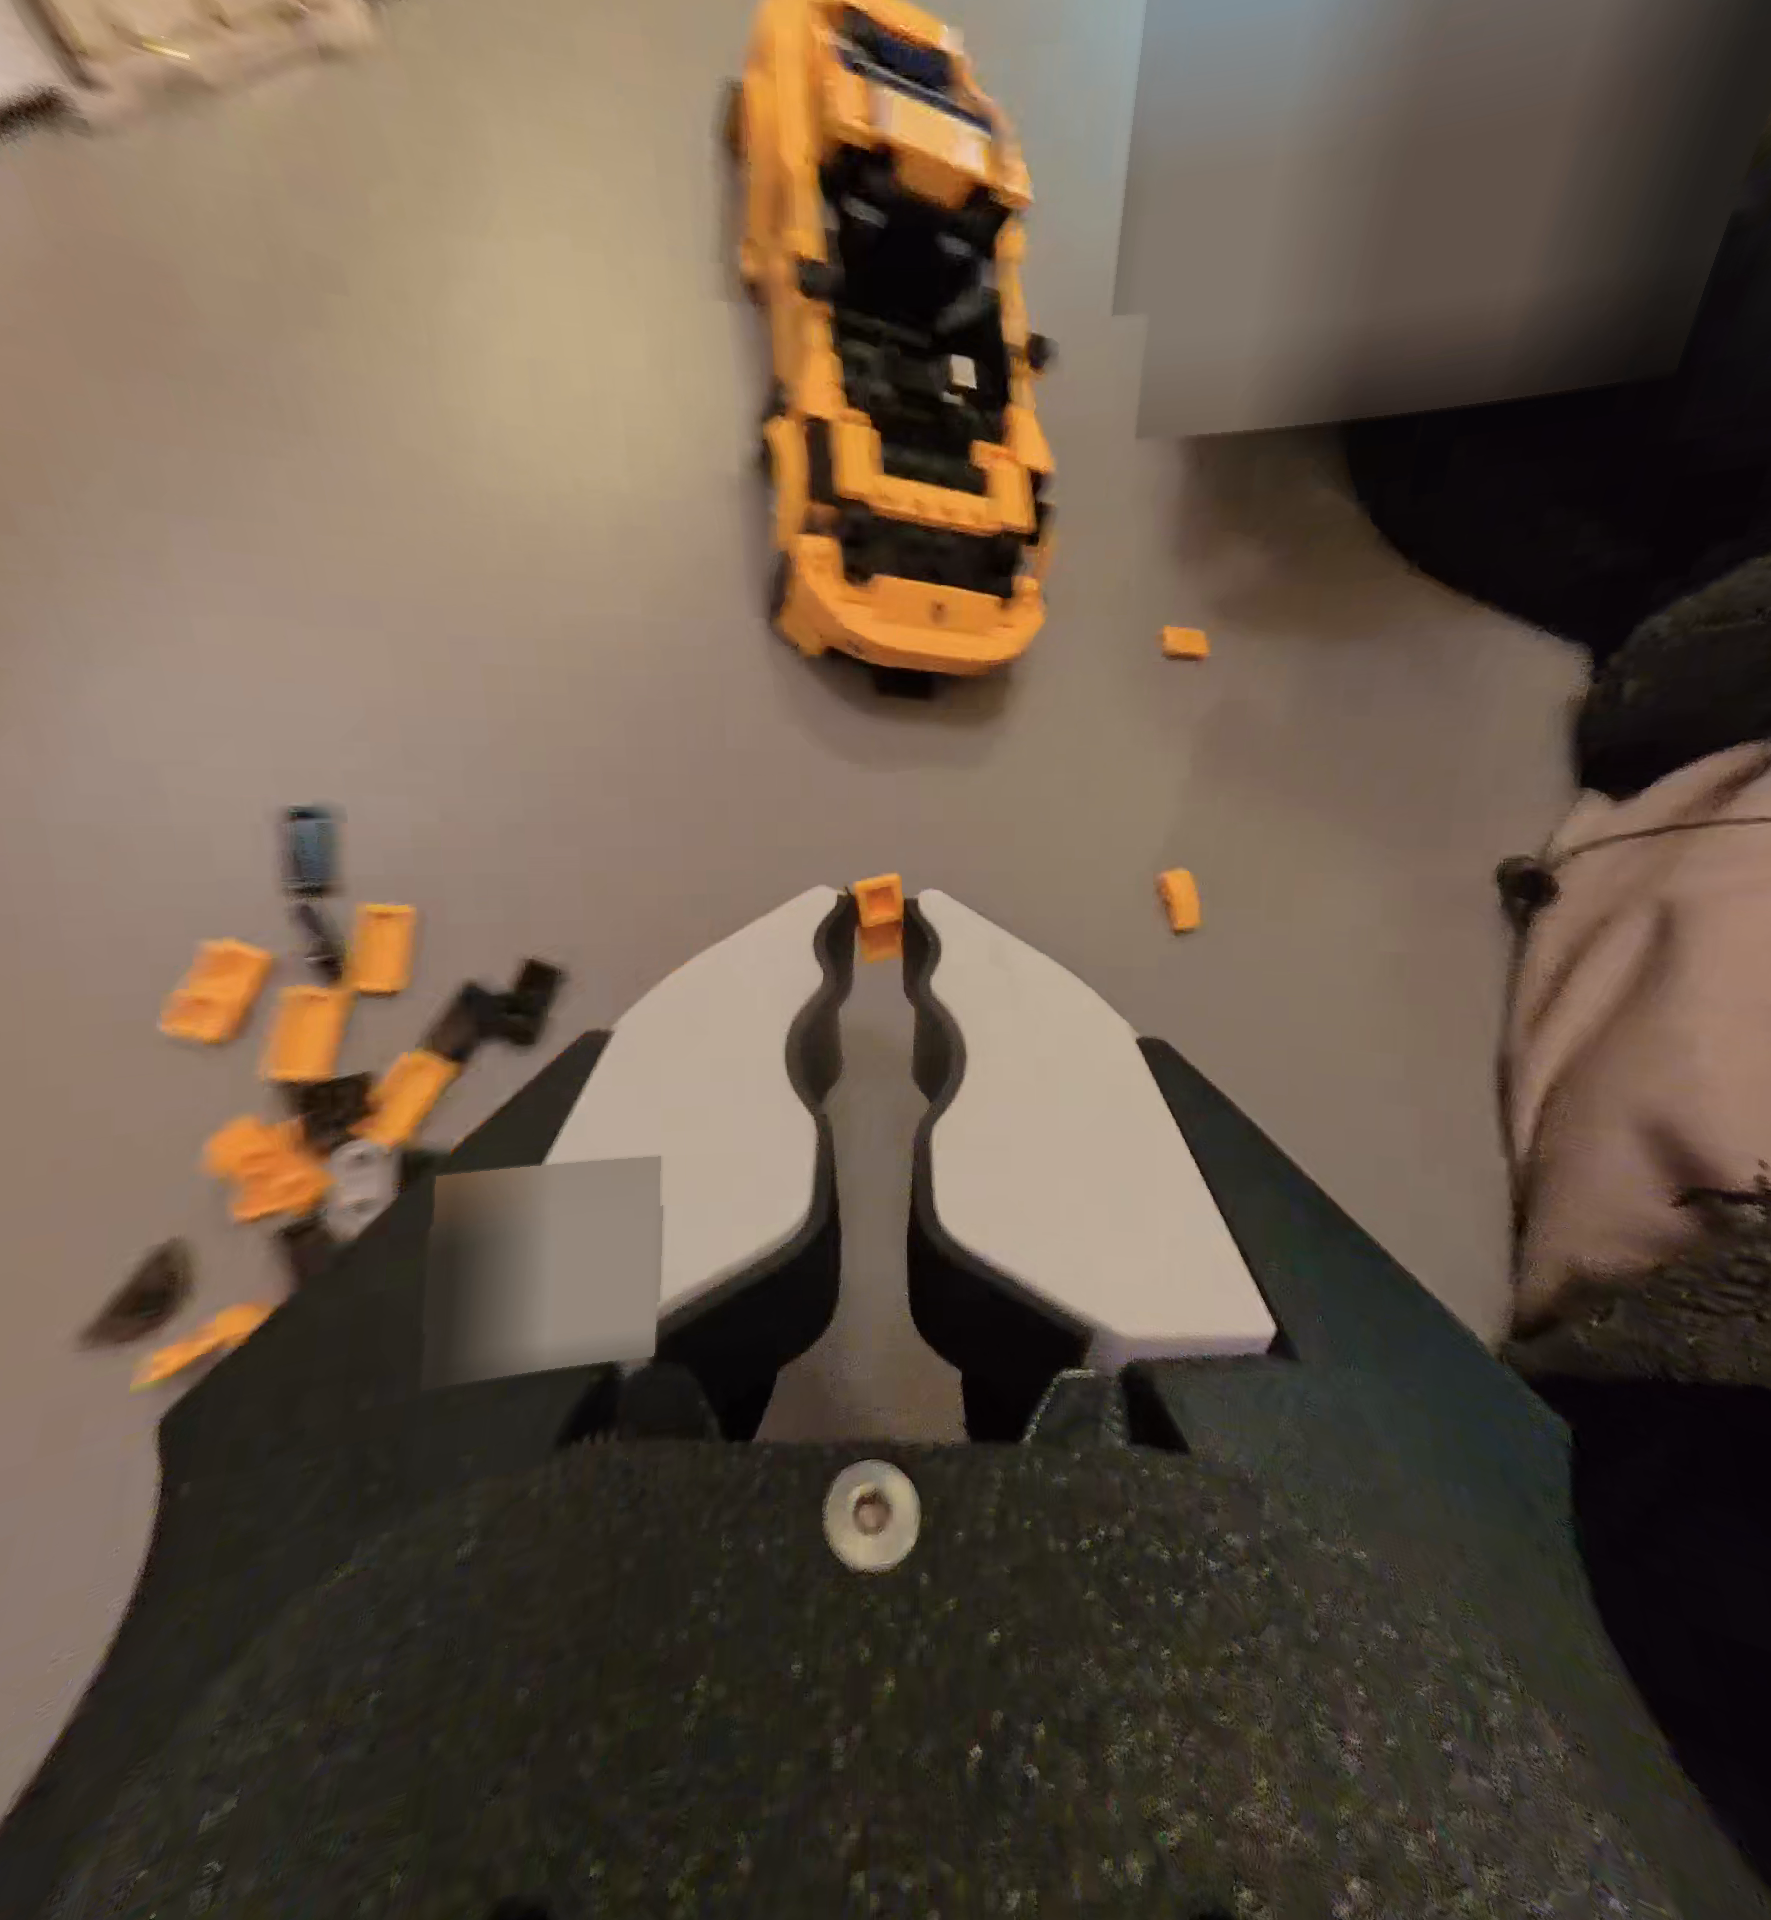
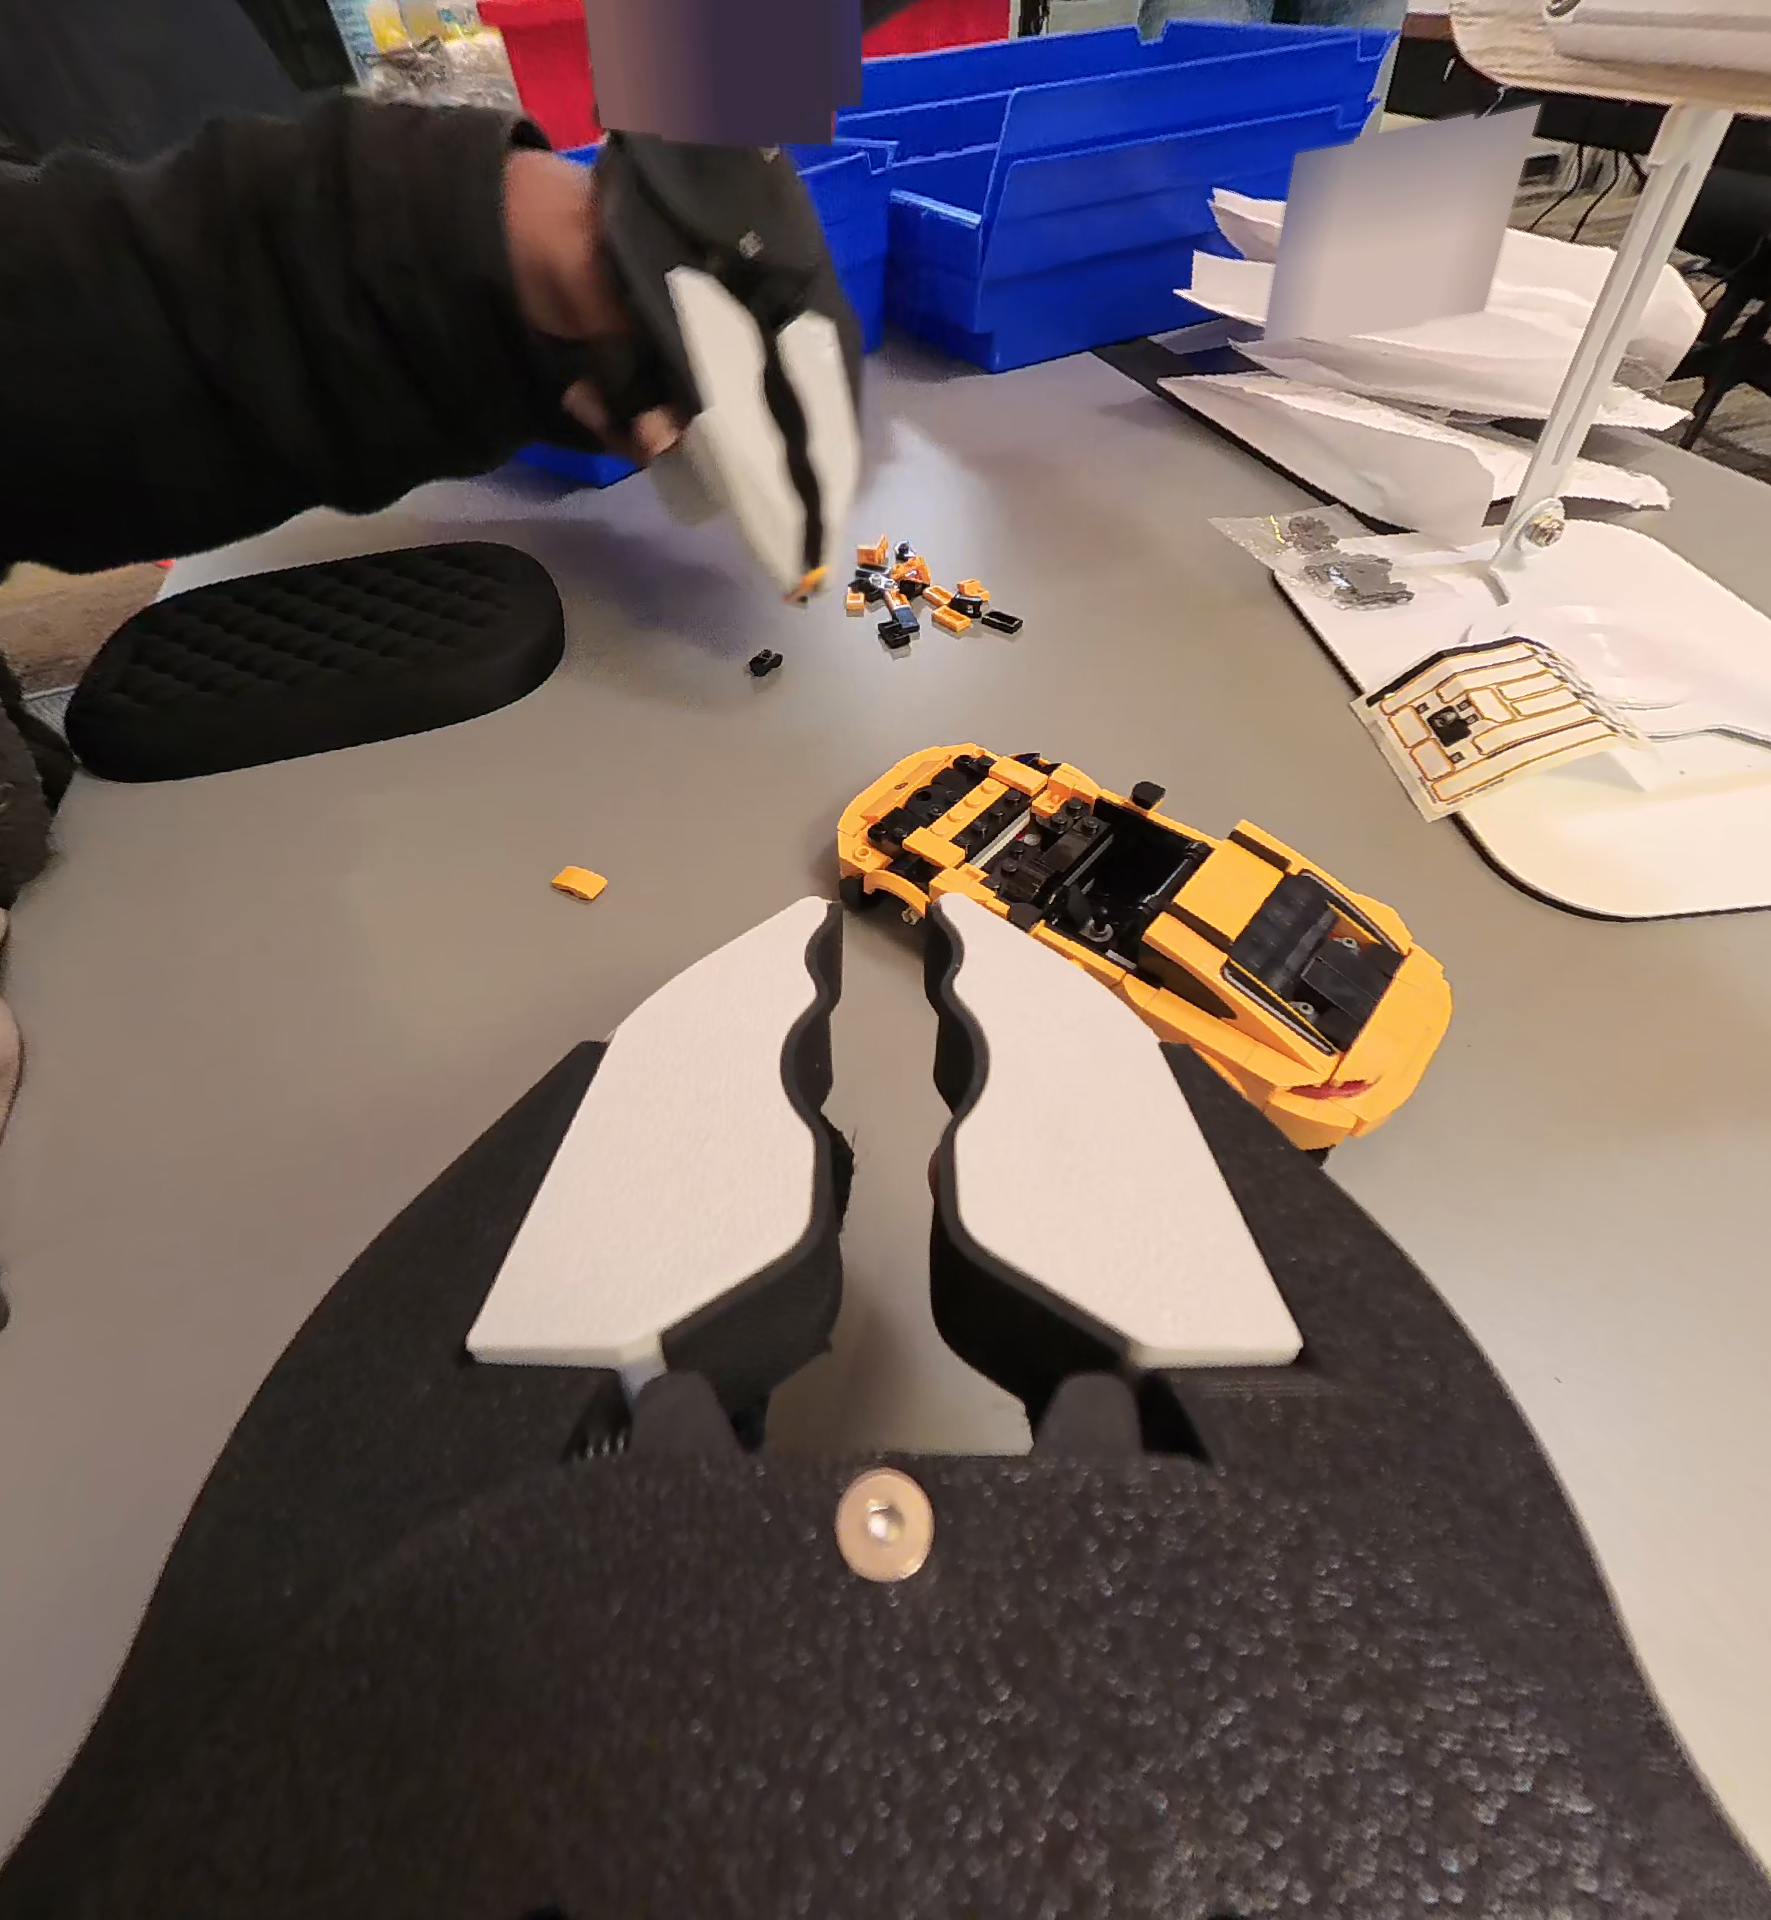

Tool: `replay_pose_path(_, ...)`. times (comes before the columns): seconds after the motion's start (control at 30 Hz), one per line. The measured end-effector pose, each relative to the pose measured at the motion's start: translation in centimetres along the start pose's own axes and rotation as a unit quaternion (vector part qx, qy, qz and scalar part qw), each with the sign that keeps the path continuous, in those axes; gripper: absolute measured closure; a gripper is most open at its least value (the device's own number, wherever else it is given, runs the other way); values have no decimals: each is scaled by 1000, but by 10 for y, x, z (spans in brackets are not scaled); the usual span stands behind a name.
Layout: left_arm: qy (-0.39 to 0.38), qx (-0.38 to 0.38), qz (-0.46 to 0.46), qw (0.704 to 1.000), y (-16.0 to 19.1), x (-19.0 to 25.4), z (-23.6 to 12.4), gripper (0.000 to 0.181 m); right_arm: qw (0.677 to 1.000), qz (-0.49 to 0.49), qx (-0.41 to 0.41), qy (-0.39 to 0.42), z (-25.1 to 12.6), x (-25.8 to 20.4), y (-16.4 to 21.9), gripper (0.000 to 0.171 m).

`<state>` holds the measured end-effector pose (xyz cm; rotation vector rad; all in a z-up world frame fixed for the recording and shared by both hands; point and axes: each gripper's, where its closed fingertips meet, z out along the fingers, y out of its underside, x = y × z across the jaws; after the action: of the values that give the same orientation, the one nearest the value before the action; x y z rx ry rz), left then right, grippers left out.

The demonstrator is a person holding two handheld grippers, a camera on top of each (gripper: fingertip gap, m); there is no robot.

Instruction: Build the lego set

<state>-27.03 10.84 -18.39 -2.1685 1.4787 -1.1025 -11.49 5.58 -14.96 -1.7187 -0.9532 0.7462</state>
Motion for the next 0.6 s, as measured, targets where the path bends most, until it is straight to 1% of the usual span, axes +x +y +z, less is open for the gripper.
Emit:
replay_pose_path(0.1,91,20,-13,996,3,49,23,173,1000,-2,0,0,0,-1,0,157)
replay_pose_path(0.13,99,11,-9,995,8,60,34,173,1000,-3,-1,0,0,-1,0,157)
replay_pose_path(0.23,87,-45,30,995,29,82,68,173,1000,-5,-2,0,0,-2,-1,157)
replay_pose_path(0.3,53,-71,67,994,37,82,79,173,1000,-9,-2,0,0,-3,-1,157)
replay_pose_path(0.37,40,-67,93,993,34,86,79,173,1000,-10,-2,0,0,-4,-1,157)
replay_pose_path(0.43,25,-70,105,992,33,84,76,168,1000,-12,-4,-2,0,-5,-1,157)
replay_pose_path(0.6,-18,-46,90,995,25,67,57,168,1000,-24,-14,-7,2,-10,1,157)
